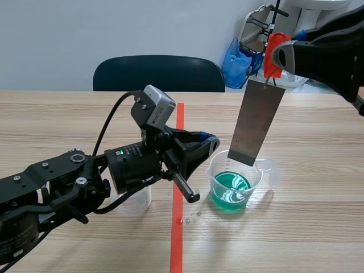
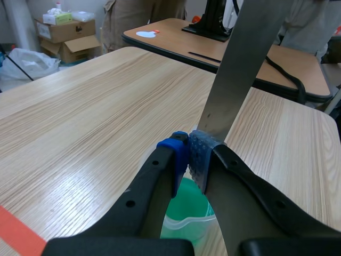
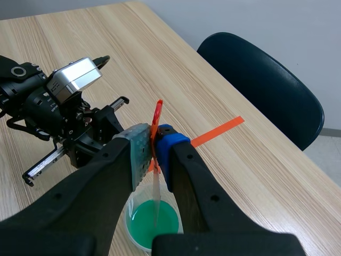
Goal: Do the redox reaction experiment
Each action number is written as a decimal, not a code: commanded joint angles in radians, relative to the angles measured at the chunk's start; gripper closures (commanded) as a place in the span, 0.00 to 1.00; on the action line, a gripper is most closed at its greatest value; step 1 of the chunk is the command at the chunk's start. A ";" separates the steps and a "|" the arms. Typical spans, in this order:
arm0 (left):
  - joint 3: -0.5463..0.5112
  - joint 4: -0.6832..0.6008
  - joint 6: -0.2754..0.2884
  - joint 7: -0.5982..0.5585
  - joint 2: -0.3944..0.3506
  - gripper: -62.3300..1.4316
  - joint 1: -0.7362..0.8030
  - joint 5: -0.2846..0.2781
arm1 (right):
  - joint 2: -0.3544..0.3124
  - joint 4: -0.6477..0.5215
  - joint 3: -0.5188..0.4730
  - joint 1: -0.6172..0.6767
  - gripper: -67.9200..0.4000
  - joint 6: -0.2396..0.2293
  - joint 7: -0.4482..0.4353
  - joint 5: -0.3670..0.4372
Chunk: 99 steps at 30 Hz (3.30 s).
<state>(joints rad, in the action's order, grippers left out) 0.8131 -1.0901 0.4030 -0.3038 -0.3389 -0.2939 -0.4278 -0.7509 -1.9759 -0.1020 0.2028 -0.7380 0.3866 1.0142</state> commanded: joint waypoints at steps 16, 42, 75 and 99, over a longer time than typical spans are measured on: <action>-0.208 -0.214 0.003 -0.232 -0.464 0.94 0.285 -0.055 | -0.008 -0.015 -0.008 -0.017 0.98 -0.008 -0.018 0.011; -1.257 -0.126 -0.146 -1.183 -0.389 0.87 1.611 0.482 | -0.008 -0.015 -0.008 -0.017 0.98 -0.008 -0.018 0.011; -1.264 -0.080 -0.180 -1.189 -0.321 0.00 1.611 0.394 | -0.008 -0.015 -0.008 -0.017 0.98 -0.008 -0.018 0.011; -1.264 -0.080 -0.180 -1.208 -0.321 0.00 1.611 0.394 | -0.008 -0.015 -0.008 -0.017 0.98 -0.008 -0.018 0.011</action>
<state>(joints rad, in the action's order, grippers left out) -0.4473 -1.1645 0.2203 -1.4803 -0.6678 1.3155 -0.0273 -0.7509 -1.9759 -0.1020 0.2028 -0.7380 0.3870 1.0142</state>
